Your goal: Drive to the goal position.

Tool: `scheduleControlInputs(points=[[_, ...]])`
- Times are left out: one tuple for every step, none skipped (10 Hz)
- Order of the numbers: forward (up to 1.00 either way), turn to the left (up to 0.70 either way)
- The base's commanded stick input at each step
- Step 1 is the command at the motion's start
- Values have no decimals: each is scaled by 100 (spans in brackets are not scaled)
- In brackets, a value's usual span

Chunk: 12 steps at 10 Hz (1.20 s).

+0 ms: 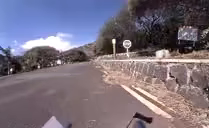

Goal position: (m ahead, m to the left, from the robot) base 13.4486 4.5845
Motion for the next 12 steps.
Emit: scheduleControlInputs(points=[[50, 0], [50, 0], [50, 0], [50, 0], [50, 0], [50, 0], [50, 0], [50, 0], [50, 0], [50, 0], [50, 0], [50, 0]])
